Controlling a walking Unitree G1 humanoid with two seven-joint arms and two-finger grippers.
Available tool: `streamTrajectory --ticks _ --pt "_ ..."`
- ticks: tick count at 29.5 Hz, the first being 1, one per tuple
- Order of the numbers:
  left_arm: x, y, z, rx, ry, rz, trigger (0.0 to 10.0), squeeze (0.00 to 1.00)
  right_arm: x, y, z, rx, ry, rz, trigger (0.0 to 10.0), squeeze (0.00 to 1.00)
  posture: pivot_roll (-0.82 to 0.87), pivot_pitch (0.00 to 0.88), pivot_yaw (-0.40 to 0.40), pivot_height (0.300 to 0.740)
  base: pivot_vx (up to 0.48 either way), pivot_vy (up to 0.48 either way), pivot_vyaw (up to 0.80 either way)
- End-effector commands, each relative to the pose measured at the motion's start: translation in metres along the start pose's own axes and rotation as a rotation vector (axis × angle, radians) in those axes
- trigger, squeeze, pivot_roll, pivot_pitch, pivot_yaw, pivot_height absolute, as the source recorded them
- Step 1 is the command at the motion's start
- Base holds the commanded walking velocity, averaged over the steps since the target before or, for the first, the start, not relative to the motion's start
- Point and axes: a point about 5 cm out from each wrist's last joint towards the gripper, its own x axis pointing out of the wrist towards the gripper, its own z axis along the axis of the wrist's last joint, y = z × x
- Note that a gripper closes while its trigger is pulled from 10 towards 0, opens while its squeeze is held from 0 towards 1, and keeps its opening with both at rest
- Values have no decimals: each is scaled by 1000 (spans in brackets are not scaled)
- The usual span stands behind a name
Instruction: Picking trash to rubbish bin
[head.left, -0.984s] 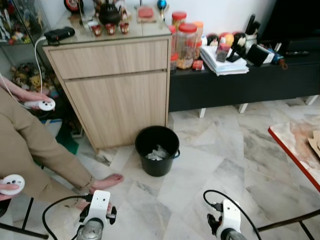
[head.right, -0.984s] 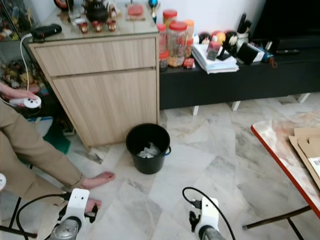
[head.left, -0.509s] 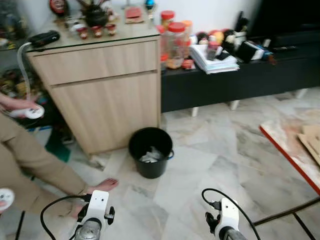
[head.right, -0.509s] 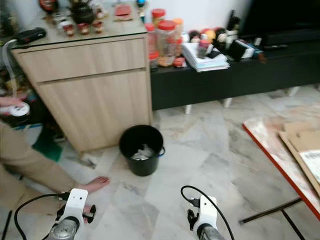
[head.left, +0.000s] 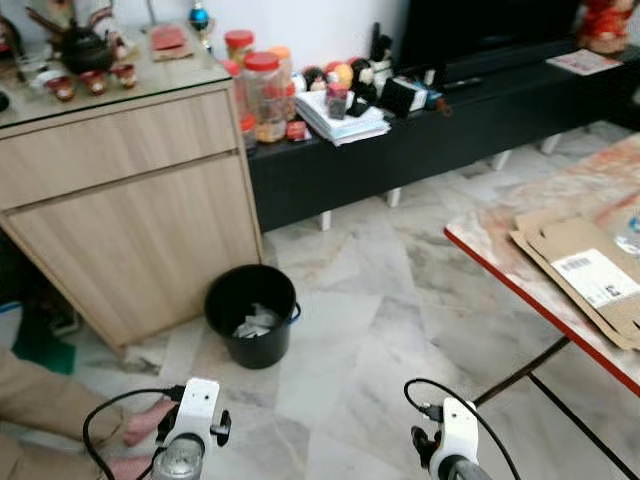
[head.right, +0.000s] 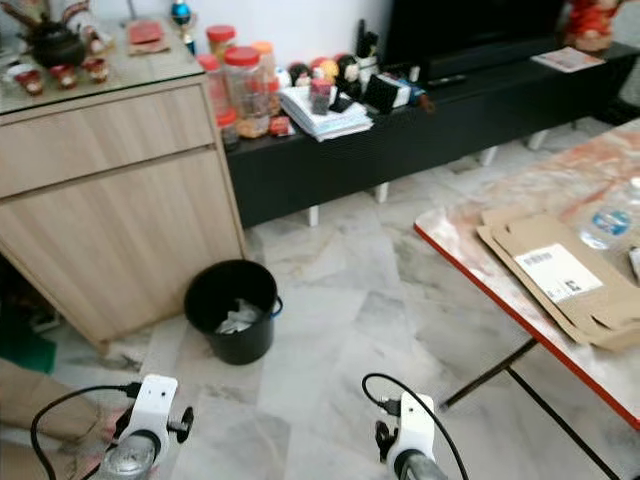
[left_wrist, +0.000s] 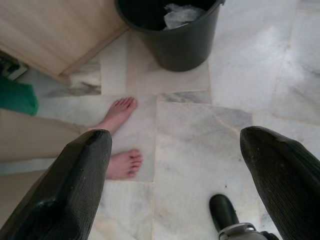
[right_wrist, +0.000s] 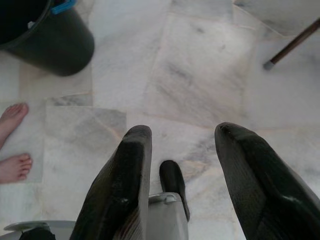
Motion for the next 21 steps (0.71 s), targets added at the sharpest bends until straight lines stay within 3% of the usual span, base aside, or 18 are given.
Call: streamTrajectory --ticks 1,5,21 --pt "-1 2 -5 -12 23 1 10000 0 0 1 -1 -1 6 -1 10000 0 42 20 9 740 0 368 -750" --pt "-1 2 -4 2 25 0 10000 0 0 1 -1 1 5 -2 10000 0 42 29 9 740 0 480 -752" --pt "0 3 -2 3 14 4 10000 0 0 1 0 2 3 -3 10000 0 45 42 9 740 0 0 -755"
